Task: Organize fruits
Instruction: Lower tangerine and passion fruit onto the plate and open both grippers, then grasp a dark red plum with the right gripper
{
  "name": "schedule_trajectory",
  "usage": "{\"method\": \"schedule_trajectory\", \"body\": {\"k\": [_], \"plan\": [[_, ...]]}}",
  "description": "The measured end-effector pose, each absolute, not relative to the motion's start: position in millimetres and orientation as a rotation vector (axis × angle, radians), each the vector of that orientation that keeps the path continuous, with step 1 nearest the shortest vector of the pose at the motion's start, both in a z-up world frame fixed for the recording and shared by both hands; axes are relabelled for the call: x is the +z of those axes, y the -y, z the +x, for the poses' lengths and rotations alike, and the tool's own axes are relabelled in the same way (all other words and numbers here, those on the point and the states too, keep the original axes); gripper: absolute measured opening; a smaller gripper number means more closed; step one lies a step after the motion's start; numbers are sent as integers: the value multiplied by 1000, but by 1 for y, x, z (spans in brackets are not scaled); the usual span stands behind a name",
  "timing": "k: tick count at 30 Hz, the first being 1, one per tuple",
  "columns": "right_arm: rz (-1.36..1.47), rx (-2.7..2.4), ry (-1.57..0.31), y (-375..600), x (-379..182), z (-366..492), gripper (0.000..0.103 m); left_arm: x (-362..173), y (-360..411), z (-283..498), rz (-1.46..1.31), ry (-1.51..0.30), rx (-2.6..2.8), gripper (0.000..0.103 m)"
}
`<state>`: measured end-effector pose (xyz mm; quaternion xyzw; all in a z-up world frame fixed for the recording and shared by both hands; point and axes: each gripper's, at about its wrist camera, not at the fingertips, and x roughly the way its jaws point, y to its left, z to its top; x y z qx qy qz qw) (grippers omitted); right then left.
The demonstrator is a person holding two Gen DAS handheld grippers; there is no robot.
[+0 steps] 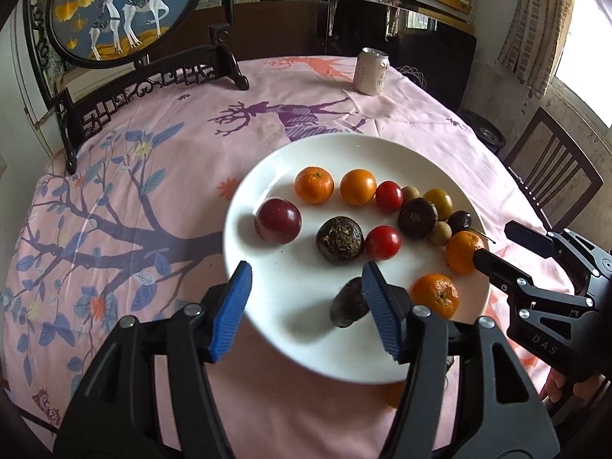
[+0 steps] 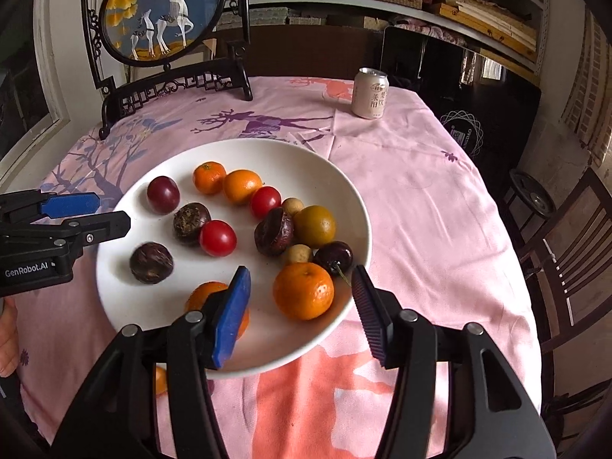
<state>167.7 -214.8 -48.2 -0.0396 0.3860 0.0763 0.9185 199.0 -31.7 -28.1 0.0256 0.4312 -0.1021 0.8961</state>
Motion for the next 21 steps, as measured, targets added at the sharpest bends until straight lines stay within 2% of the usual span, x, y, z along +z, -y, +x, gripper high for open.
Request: {"method": "schedule_trajectory", "body": {"k": [2, 3, 11, 21], "plan": [[-89, 163, -760, 213, -39, 145, 58, -18, 26, 177, 55, -852, -191, 75], [-88, 171, -749, 212, -36, 133, 58, -16, 23, 165, 52, -835, -179, 76], [-60, 223, -762, 191, -51, 66, 58, -34, 8, 103, 25, -848, -176, 78], [-75, 218, -859, 177, -83, 77, 58, -50, 4, 89, 12, -893, -191, 78]]}}
